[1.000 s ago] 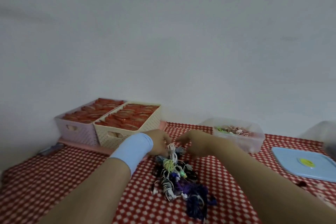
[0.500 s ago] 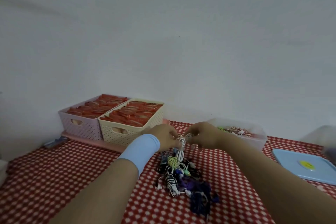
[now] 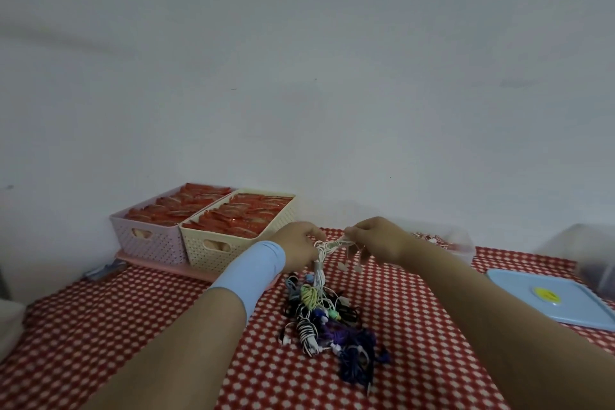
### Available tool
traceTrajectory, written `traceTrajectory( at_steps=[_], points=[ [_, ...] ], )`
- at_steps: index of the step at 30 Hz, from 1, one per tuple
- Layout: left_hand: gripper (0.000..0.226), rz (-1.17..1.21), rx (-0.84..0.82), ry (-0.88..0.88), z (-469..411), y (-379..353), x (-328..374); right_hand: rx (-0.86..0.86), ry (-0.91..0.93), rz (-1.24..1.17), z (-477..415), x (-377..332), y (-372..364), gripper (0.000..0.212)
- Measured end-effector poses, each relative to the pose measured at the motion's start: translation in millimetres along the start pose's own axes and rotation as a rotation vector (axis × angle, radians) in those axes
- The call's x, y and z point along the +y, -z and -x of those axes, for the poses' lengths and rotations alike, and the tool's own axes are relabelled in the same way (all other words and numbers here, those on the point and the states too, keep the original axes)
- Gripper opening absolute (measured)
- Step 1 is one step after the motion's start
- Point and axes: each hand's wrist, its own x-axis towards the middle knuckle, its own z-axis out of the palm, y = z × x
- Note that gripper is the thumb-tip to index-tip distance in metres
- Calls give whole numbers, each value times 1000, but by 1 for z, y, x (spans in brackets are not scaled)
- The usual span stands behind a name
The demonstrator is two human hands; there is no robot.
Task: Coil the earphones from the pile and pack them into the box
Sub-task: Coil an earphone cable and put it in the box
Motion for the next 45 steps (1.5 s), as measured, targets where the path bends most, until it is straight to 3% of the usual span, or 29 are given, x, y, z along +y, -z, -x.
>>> traceTrajectory(
  at_steps=[5, 11, 19, 25, 31, 34, 36, 40, 45],
  points=[
    [55, -264, -30, -7, 3, 0, 19, 51, -26, -102, 13, 1, 10, 47],
    [35, -102, 43, -205, 13, -14, 52, -12, -55, -302, 43, 5, 32, 42],
    [24, -84, 114, -261, 15, -71, 95, -100, -191, -369, 101, 64, 86, 21],
    [21, -306, -38, -269, 10, -142, 117, -63, -317, -190, 142, 114, 104, 21],
    [31, -507, -164, -166, -1, -164, 111, -4, -296, 5, 156, 130, 123, 15],
    [40, -432, -82, -278, 0, -168, 116, 100, -271, 127, 163, 138, 135, 11],
    [33, -313, -52, -363, 3, -174, 123, 125, -286, 189, 166, 148, 138, 16],
    [27, -287, -137, -422, 9, -197, 129, 166, -347, 283, 172, 164, 132, 23],
    [24, -337, -182, -474, 7, -208, 117, 160, -386, 352, 180, 171, 122, 12]
  ],
)
